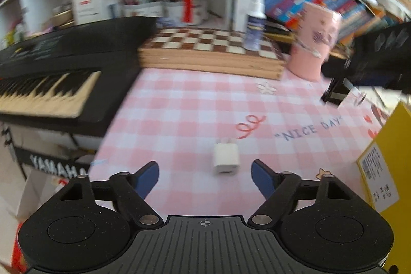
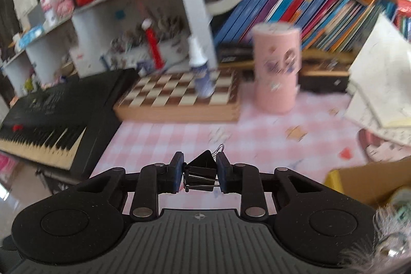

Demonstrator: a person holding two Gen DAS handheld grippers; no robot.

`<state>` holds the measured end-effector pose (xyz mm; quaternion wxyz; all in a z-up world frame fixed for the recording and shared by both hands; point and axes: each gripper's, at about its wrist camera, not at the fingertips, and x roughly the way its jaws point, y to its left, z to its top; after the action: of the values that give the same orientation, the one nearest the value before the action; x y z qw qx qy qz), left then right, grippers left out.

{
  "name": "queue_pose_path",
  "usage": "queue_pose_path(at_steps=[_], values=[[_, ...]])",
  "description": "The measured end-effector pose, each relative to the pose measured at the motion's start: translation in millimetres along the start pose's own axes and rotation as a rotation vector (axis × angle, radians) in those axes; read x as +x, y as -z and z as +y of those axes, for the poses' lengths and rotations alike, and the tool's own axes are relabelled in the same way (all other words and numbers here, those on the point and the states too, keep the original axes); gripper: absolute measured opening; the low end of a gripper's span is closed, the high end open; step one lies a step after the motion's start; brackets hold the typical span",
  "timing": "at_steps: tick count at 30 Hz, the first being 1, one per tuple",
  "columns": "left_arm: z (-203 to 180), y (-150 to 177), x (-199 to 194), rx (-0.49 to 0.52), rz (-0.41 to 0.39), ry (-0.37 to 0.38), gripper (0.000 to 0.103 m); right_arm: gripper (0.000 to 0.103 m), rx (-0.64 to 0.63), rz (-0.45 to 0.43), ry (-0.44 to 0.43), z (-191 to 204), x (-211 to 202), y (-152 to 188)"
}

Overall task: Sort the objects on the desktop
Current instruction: 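Close the left gripper on the white charger while the right closes on the binder clip, then lift the charger and binder clip and carry them toward the yellow box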

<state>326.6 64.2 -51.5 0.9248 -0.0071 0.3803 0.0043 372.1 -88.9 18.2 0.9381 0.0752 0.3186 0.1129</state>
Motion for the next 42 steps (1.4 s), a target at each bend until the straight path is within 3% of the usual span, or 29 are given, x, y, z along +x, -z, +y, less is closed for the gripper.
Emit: queue_pose_path(at_steps=[9, 12, 14, 20, 29, 42], values=[[-21, -3, 45, 0.078, 0.039, 0.004, 0.05, 0.025, -0.019, 0.037, 0.029, -7, -1, 13], [-19, -1, 50, 0.07, 0.043, -0.019, 0.039, 0.025, -0.017, 0.037, 0.027, -7, -2, 15], [-17, 0, 50, 0.067, 0.034, -0.014, 0.025, 0.025, -0.013, 0.033, 0.033, -7, -4, 16], [-6, 0, 31, 0.028, 0.016, 0.022, 0.025, 0.025, -0.008, -0.008, 0.042, -7, -17, 17], [18, 5, -35, -0.102, -0.064, 0.044, 0.025, 0.025, -0.037, 0.017, -0.013, 17, -35, 34], [30, 40, -124, -0.078, -0.143, 0.079, 0.025, 0.025, -0.189, 0.0, -0.085, 34, -107, 61]])
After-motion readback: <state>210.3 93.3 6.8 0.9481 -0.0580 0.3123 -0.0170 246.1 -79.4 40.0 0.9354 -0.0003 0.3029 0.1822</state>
